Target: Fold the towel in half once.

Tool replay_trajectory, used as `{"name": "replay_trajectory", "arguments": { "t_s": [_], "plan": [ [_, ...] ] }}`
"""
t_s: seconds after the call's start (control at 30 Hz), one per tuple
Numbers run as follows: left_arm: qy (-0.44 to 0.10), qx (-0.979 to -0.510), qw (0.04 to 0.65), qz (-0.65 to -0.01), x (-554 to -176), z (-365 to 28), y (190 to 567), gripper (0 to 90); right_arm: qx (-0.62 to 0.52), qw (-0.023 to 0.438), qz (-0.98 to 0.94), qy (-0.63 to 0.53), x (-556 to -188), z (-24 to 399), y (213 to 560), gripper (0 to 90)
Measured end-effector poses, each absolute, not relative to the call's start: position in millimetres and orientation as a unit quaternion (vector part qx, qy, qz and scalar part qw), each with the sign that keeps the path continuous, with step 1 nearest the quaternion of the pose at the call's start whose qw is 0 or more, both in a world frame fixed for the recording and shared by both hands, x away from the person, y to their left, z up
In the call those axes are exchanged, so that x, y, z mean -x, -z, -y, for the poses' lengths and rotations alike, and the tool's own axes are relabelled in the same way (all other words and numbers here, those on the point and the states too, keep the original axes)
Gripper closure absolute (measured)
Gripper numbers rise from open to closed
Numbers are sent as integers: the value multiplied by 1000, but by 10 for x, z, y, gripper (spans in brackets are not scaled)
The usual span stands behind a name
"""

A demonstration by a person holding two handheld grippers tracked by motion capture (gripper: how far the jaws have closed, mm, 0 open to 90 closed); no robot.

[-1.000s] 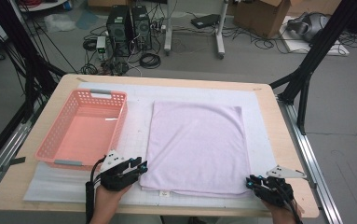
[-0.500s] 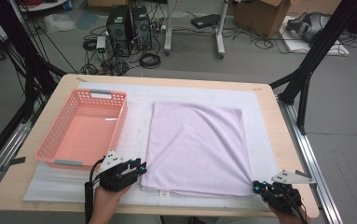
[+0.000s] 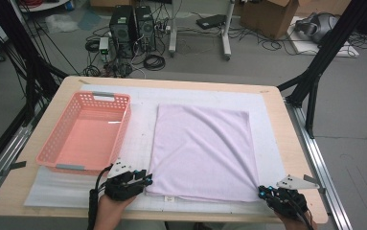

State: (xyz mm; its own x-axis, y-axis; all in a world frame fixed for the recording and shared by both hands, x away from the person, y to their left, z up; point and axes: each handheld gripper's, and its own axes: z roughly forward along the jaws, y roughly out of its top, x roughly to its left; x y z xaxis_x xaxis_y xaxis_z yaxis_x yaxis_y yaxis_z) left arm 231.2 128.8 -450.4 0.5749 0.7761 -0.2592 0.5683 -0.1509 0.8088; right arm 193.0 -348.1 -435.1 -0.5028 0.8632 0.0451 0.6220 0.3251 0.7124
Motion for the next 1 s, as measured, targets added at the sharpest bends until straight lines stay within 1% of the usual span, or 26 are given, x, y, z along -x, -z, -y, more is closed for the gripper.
{"name": "replay_trajectory", "arguments": {
  "t_s": [0.13,0.23,0.33,0.57,0.7,0.83,0.9,0.93,0.97,1.0],
  "plan": [
    [-111,-760,463,-443,-2280,-1258,4511,735,-468,174,-794,-348,-1930,3480,4347,851],
    [-118,-764,460,-437,-2267,-1251,4509,834,-469,173,-792,-350,-1934,3479,4346,850],
    [-127,-762,464,-432,-2252,-1244,4489,851,-469,172,-792,-351,-1934,3477,4342,849],
    [-121,-745,493,-433,-2200,-1315,4418,853,-467,179,-784,-368,-1903,3509,4298,858],
    [-111,-738,503,-436,-2136,-1345,4382,858,-470,172,-781,-374,-1854,3523,4241,867],
    [-104,-744,492,-440,-2098,-1363,4414,859,-476,166,-780,-371,-1821,3551,4219,868],
    [-99,-747,483,-446,-2108,-1361,4445,855,-484,150,-783,-362,-1827,3559,4265,867],
    [-97,-746,482,-449,-2115,-1358,4458,848,-485,145,-784,-358,-1835,3561,4292,863],
    [-99,-747,480,-449,-2120,-1359,4462,818,-492,141,-782,-355,-1840,3561,4312,840],
    [-102,-747,477,-451,-2129,-1355,4464,743,-494,141,-781,-353,-1846,3566,4315,774]
  ]
}}
